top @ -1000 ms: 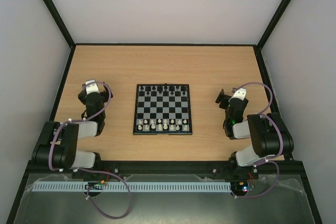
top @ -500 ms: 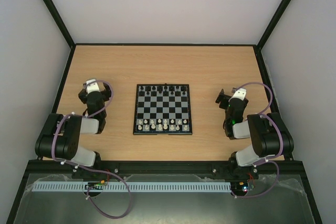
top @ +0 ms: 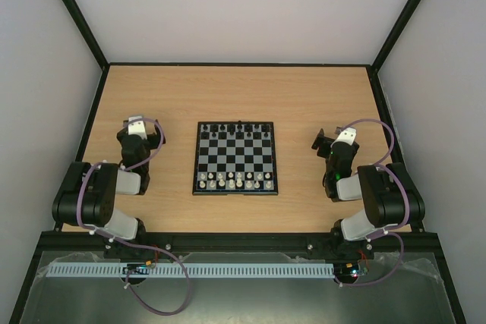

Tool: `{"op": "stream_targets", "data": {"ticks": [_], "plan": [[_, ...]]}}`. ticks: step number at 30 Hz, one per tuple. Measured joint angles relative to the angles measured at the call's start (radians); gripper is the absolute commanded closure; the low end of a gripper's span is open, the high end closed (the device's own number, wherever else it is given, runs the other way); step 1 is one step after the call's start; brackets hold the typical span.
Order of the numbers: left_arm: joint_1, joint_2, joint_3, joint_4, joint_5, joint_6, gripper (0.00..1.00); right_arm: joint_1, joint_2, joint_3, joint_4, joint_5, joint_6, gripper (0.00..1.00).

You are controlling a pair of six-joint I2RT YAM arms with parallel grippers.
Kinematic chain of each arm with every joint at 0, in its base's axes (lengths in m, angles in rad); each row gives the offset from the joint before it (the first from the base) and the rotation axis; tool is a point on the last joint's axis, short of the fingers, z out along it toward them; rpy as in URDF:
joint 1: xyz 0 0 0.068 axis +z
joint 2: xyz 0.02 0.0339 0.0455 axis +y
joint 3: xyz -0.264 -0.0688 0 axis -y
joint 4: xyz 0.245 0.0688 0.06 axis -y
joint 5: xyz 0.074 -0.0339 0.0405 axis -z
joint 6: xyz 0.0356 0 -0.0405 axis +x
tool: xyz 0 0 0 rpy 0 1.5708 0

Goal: Set up the chess pieces on the board
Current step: Reset both arms

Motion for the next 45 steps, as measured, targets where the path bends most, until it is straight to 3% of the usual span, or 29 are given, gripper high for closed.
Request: {"op": "stream_targets", "data": {"ticks": [45], "plan": [[0.012, 0.01, -0.005, 0.04, 0.039, 0.003, 0.0, -0.001, 0.0, 0.0, 0.0, 0.0, 0.0, 0.01]]}}
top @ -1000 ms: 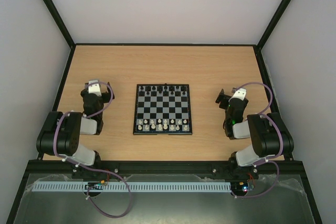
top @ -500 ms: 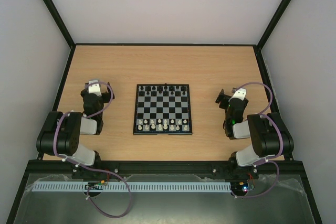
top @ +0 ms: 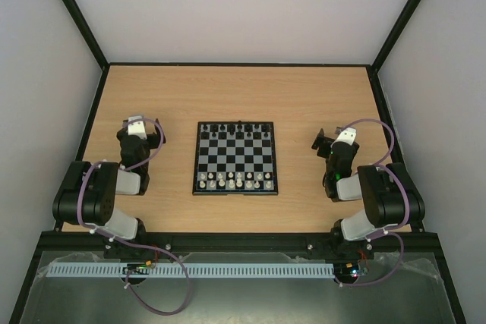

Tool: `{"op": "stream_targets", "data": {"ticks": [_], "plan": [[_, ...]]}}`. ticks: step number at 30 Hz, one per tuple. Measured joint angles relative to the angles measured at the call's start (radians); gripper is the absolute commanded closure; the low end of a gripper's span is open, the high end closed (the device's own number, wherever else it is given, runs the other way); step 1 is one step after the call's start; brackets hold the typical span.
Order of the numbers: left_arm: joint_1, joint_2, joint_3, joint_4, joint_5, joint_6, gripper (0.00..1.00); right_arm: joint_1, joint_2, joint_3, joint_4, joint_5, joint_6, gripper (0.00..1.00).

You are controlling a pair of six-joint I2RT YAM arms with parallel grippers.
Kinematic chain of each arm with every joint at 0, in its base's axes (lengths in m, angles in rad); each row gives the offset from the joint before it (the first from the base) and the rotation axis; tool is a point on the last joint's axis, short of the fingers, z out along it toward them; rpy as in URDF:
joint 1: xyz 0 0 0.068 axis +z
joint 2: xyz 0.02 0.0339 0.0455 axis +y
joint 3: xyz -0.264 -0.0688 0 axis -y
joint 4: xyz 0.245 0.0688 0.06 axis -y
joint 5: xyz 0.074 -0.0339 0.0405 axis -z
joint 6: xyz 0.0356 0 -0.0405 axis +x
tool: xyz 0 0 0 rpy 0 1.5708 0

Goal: Set up the chess pieces on the board
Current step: Reset both arms

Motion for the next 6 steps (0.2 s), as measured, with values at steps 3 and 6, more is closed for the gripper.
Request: {"op": "stream_targets", "data": {"ticks": [3, 6], "plan": [[0.0, 0.0, 0.0, 0.0, 0.0, 0.0, 0.01, 0.0, 0.0, 0.0, 0.0, 0.0, 0.0, 0.01], [0.0, 0.0, 0.0, 0.0, 0.0, 0.0, 0.01, 0.0, 0.0, 0.001, -0.002, -0.001, 0.0, 0.01]]}}
